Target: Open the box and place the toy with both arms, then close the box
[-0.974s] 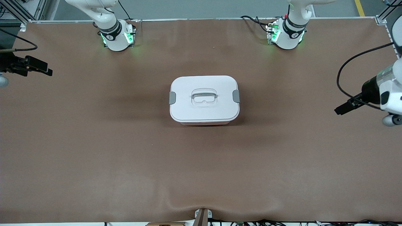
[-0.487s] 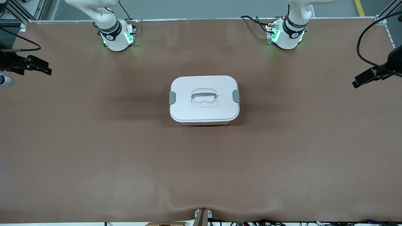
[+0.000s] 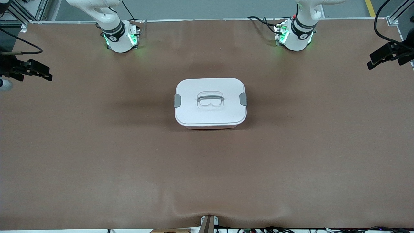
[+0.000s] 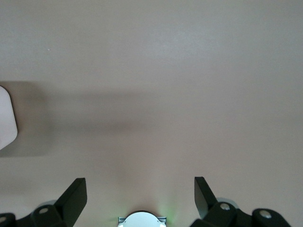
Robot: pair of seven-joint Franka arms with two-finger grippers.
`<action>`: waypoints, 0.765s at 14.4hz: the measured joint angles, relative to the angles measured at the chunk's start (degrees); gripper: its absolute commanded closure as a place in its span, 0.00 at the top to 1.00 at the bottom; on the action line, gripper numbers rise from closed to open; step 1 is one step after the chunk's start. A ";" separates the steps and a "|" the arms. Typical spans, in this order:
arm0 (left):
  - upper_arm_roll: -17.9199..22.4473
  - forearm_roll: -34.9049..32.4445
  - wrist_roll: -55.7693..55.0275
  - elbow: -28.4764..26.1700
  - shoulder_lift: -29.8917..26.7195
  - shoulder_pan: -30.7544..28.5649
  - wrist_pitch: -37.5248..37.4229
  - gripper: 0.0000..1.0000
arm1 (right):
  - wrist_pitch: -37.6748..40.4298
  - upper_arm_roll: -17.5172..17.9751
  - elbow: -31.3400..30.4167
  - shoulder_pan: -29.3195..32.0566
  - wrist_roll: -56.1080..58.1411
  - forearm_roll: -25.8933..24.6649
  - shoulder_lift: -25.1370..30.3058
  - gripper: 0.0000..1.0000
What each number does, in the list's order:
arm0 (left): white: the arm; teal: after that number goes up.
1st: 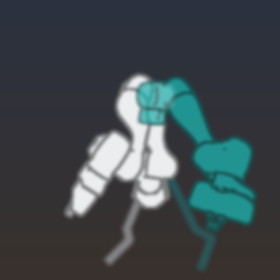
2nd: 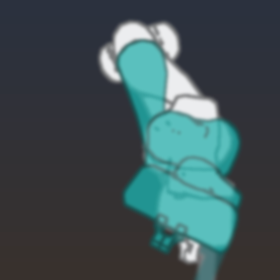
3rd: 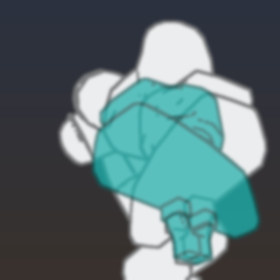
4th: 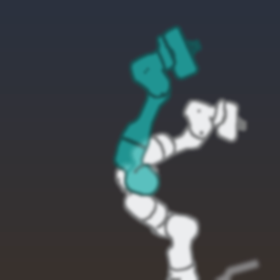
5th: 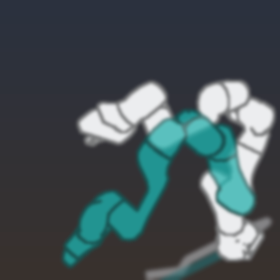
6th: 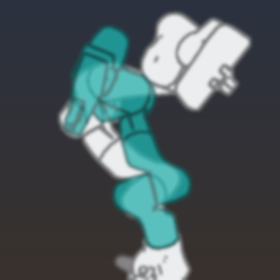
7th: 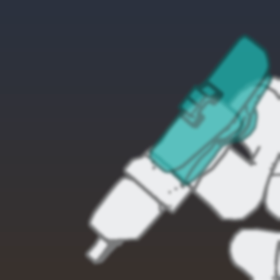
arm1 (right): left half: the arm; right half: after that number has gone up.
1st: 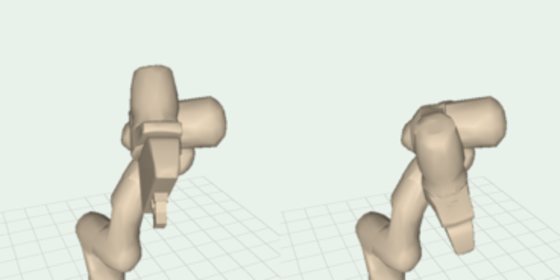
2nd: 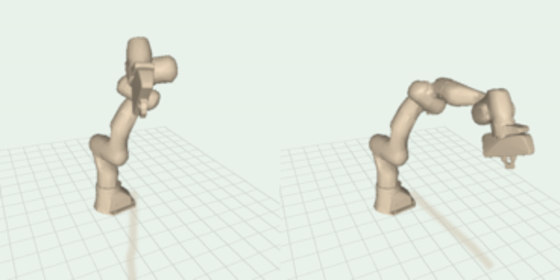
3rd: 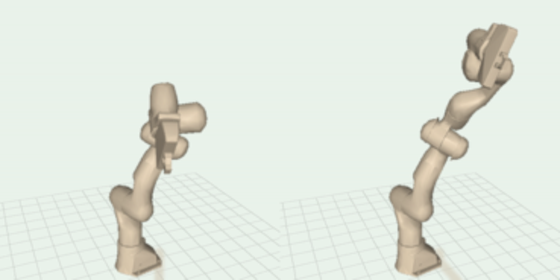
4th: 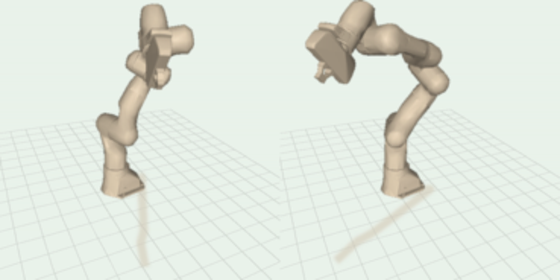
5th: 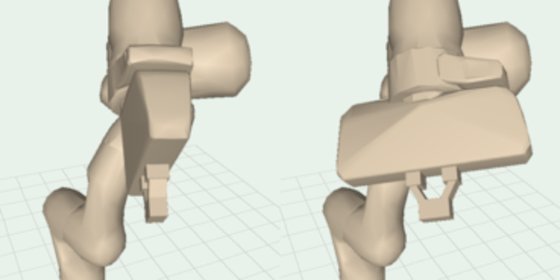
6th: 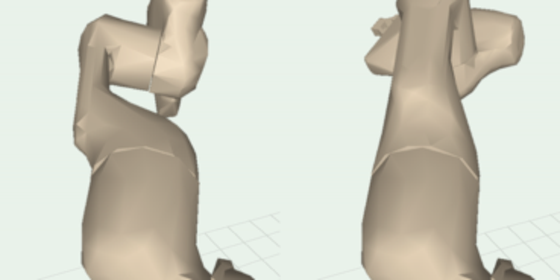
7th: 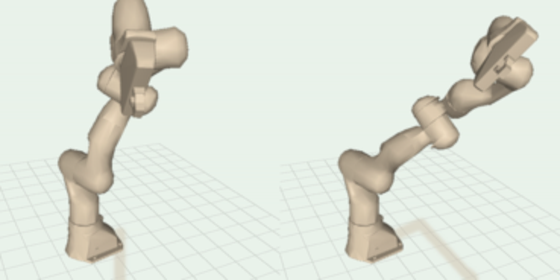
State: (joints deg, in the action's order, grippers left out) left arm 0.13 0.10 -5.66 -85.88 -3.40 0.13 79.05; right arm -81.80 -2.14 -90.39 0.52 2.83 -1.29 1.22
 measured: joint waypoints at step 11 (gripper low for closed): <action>-0.01 0.13 0.35 -1.74 0.07 0.42 2.58 1.00 | -1.52 -0.83 -0.01 0.38 -0.01 2.79 0.00 1.00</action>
State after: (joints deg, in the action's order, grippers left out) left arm 0.12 0.23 -5.31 -87.62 -3.33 0.55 81.63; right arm -83.32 -2.98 -90.40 0.91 2.81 1.50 1.22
